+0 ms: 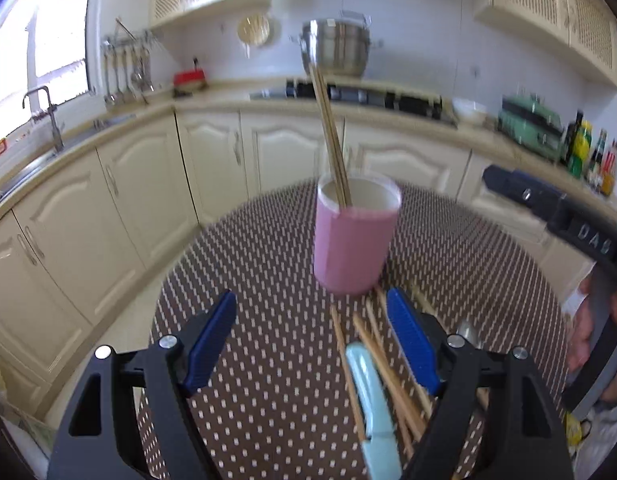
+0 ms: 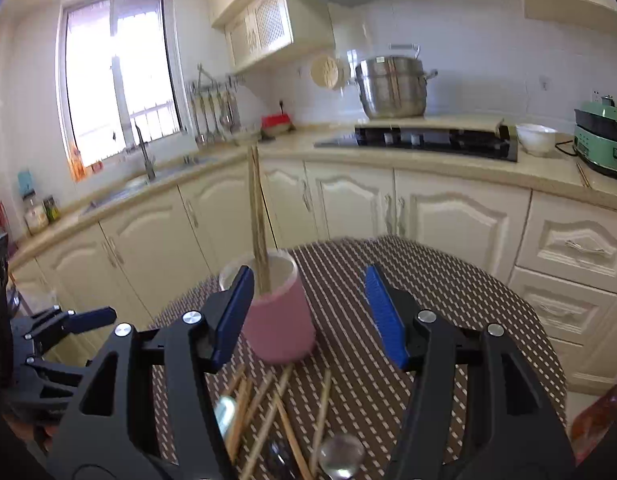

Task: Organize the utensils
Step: 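Lower both grippers back toward the utensils on the table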

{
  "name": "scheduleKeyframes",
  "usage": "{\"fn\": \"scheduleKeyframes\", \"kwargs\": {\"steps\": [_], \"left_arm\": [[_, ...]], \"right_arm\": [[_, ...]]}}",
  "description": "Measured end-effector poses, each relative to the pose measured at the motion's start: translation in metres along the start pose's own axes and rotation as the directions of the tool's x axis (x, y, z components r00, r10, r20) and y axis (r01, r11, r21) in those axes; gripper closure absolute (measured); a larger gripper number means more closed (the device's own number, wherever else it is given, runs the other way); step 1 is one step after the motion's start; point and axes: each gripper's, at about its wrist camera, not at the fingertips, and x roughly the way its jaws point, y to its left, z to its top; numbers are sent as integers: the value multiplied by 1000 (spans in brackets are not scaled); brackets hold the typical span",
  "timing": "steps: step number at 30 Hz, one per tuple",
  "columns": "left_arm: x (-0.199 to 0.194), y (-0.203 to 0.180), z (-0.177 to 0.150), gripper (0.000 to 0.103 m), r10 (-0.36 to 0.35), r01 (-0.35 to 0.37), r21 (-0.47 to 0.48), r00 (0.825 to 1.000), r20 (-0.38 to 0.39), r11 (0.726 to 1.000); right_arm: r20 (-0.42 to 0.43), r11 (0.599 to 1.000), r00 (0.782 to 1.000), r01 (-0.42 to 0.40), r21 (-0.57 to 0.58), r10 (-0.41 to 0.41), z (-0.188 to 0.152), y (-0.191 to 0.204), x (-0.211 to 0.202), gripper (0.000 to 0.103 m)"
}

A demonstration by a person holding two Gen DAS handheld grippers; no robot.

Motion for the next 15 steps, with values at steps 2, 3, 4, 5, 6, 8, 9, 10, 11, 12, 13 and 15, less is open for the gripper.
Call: {"fn": "scheduleKeyframes", "kwargs": {"steps": [2,3,4,5,6,8,9,10,11,12,13,15], "left_arm": [[16,-3,-16,27,-6,8,18,994,-106,1000],[23,-3,-22,27,-18,21,16,989,-149,1000],[28,-2,-28,27,-32,34,6,982,-185,999],[33,-1,-35,27,-50,49,-12,975,-217,999],[35,0,-37,27,-65,61,-23,970,-235,998],[38,0,-44,27,-91,81,-50,962,-258,995],[37,-2,-45,27,-102,90,-58,960,-261,994],[36,-6,-45,27,-112,99,-60,959,-261,993],[35,-9,-47,31,-121,110,-55,957,-263,992],[36,-11,-48,36,-128,119,-49,955,-269,992],[37,-14,-50,43,-140,132,-47,949,-283,990],[45,-20,-50,47,-164,154,-58,936,-310,986]], "right_arm": [[-53,1000,999,5,-9,-6,-13,-3,0,45],[-79,1000,997,11,-10,-12,-19,-6,0,45],[-103,1000,994,16,-10,-17,-25,-8,-1,45],[-133,1000,991,16,-10,-17,-30,-11,0,45],[-161,1000,987,18,-9,-20,-35,-13,1,45],[-203,999,978,36,-14,-38,-45,-17,2,45],[-241,999,970,33,-9,-35,-50,-20,4,45],[-263,1000,964,27,3,-25,-55,-23,4,45],[-275,1000,961,27,8,-23,-59,-25,3,45],[-296,999,955,32,8,-28,-64,-27,4,45],[-310,999,950,32,8,-28,-68,-29,4,45],[-327,1000,945,25,10,-20,-76,-31,2,45]]}}
